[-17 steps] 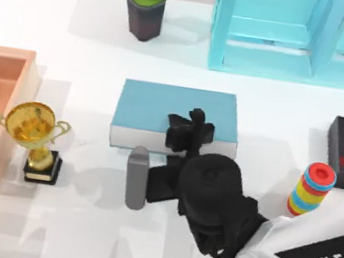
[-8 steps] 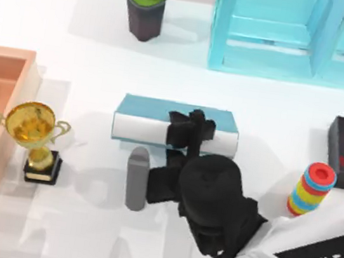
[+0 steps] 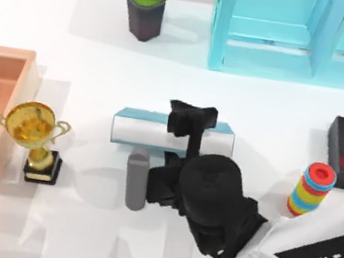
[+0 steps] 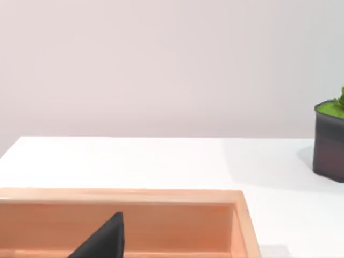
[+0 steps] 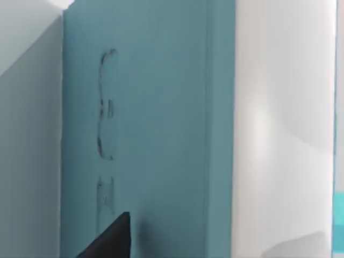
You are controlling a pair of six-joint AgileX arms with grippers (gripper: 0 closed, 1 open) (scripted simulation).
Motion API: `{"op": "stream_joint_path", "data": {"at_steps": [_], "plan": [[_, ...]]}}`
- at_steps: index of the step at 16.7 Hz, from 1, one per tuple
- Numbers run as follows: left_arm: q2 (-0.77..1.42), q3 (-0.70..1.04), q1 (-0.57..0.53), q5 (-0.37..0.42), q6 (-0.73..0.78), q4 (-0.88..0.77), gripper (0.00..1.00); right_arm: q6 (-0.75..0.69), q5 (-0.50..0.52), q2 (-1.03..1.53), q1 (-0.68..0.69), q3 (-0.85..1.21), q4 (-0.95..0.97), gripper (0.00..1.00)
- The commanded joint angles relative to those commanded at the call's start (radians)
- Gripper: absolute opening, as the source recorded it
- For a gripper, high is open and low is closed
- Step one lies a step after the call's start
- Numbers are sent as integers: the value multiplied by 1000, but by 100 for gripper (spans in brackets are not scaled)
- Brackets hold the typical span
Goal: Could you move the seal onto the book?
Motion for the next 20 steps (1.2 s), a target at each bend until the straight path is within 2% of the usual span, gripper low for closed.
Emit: {"op": "stream_joint_path", "data": {"at_steps": [5, 8, 13, 20], "plan": [[0, 0, 0, 0, 0, 0, 100, 2, 1, -1, 1, 0, -1, 100], [0, 0, 0, 0, 0, 0, 100, 25, 46, -49, 27, 15, -12, 100], [0, 0, 0, 0, 0, 0, 100, 107, 189, -138, 199, 4, -68, 100], [0, 0, 0, 0, 0, 0, 100, 221, 374, -201, 447, -132, -181, 100]]}}
